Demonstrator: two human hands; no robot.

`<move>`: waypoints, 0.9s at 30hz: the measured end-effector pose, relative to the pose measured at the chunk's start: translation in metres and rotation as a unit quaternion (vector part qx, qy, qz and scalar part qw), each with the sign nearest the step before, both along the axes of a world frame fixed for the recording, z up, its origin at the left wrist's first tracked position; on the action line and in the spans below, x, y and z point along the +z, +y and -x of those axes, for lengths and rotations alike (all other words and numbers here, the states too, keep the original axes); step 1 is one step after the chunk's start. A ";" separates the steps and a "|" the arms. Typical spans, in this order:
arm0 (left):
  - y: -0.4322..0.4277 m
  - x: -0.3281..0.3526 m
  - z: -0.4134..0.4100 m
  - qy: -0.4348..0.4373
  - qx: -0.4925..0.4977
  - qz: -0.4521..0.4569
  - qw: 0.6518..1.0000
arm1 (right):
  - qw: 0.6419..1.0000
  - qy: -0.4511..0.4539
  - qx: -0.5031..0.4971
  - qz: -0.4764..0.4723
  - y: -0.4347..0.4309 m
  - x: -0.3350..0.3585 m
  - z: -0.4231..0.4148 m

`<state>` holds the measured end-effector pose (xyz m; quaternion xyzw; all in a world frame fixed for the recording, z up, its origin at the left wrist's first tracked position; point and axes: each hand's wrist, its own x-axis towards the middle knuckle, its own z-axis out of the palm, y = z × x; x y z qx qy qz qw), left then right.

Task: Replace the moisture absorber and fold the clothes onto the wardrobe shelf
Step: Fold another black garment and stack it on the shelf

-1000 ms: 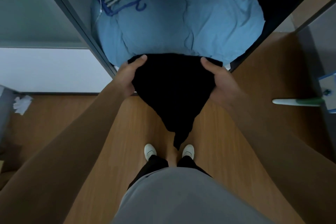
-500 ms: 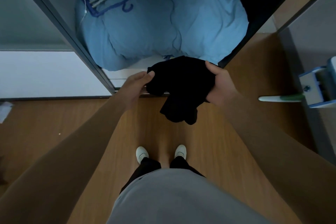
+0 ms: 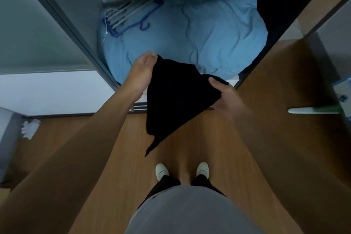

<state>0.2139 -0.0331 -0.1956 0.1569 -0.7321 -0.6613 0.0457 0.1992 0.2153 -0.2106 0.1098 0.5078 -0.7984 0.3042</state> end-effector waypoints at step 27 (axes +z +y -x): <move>-0.056 0.072 -0.016 0.091 0.119 -0.125 0.981 | 0.963 0.206 0.039 -0.167 -0.073 0.092 0.060</move>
